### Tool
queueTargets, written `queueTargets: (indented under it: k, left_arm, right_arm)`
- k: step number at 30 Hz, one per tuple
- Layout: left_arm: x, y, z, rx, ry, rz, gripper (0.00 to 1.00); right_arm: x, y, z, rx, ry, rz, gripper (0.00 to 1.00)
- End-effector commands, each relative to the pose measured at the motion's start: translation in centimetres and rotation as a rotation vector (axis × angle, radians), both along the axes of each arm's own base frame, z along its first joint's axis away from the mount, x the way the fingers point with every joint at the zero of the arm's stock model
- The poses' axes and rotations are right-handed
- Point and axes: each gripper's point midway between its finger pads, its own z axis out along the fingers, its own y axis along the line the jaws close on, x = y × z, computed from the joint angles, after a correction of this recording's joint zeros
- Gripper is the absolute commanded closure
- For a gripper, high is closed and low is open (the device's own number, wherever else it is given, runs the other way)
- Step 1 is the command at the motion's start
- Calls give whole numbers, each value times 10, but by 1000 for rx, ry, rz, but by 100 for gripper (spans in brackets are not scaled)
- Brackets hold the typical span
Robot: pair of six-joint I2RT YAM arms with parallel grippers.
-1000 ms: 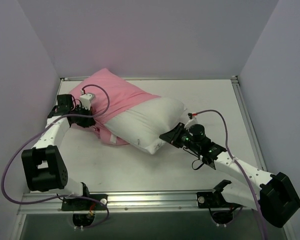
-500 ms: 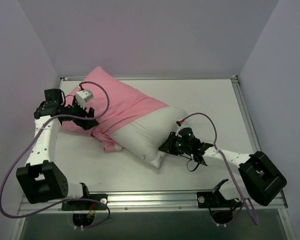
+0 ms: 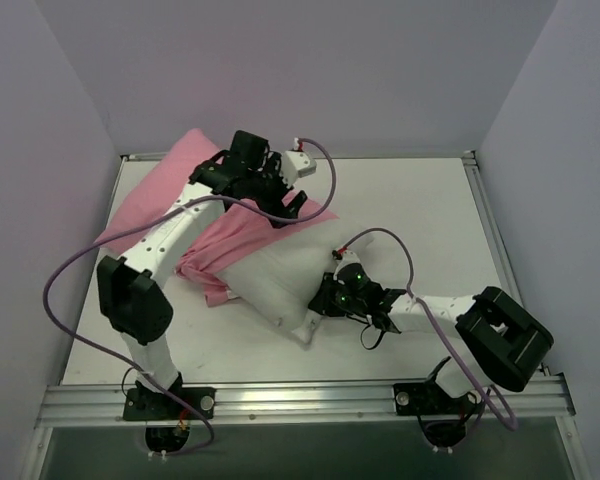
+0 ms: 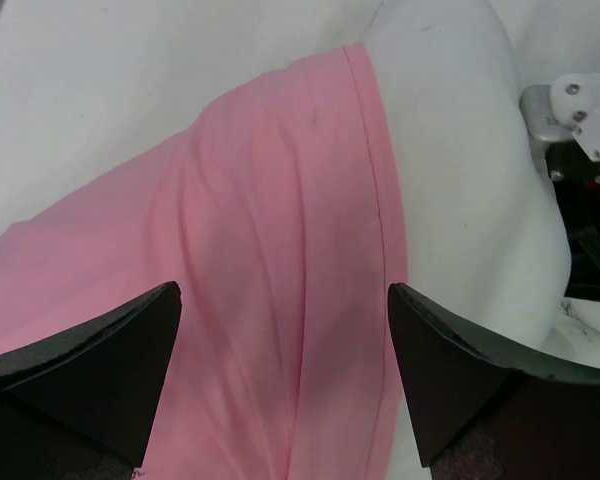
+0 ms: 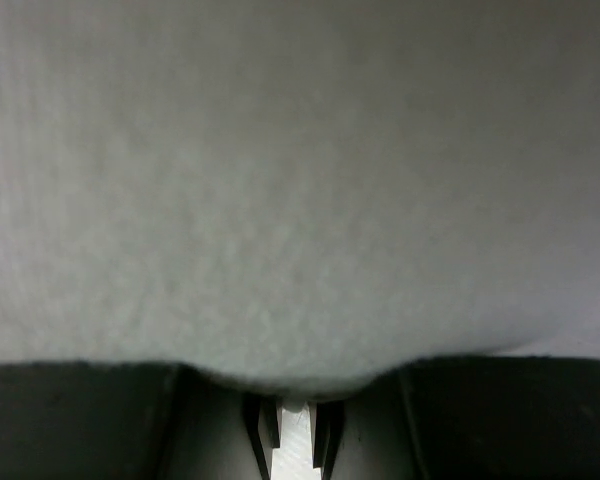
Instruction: Remove the pillowcase from the pillow
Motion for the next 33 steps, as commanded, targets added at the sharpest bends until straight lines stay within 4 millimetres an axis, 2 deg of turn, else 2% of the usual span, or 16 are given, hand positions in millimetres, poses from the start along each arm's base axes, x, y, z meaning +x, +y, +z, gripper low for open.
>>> queueTargets:
  k: [1, 2, 4, 5, 7, 8, 12, 17, 18, 21, 22, 23, 24, 26, 30, 33]
  left_arm:
    - [11, -23, 6, 25, -23, 29, 7]
    - [13, -33, -10, 48, 8, 12, 8]
    - [15, -46, -12, 57, 10, 3, 15]
    - [19, -50, -24, 63, 42, 18, 21]
    - [28, -53, -23, 61, 40, 50, 37]
    - [32, -54, -32, 70, 56, 64, 42]
    - [43, -55, -36, 67, 49, 96, 53]
    - [58, -50, -49, 101, 40, 142, 93]
    - [59, -48, -50, 104, 46, 144, 98]
    - [50, -47, -58, 89, 111, 104, 97]
    - [46, -48, -58, 85, 124, 84, 92]
    - [40, -54, -51, 54, 131, 51, 64]
    - [36, -58, -47, 35, 137, 32, 51]
    - [29, -67, -31, -24, 146, 8, 33]
    - [20, -86, -4, -102, 158, -31, 29]
    - [15, -97, -10, -87, 186, -46, 28]
  right_arm:
    - [-35, -47, -59, -260, 116, 30, 100]
    - [-36, -47, -61, -263, 121, 31, 100]
    - [-38, -48, -63, -266, 129, 36, 100]
    - [-38, -47, -64, -264, 131, 37, 100]
    - [-39, -46, -62, -252, 128, 36, 100]
    - [-38, -46, -60, -246, 125, 33, 100]
    - [-40, -46, -57, -230, 128, 21, 100]
    - [-46, -44, -54, -206, 137, 16, 100]
    - [-47, -44, -54, -204, 137, 14, 100]
    - [-45, -45, -49, -192, 125, -4, 100]
    - [-45, -45, -48, -191, 124, -2, 100]
    - [-45, -46, -49, -195, 123, -7, 100]
    - [-45, -47, -50, -197, 126, -7, 100]
    - [-46, -48, -51, -203, 130, -5, 100]
    - [-49, -48, -53, -198, 136, -3, 100]
    - [-50, -47, -54, -198, 139, -5, 100]
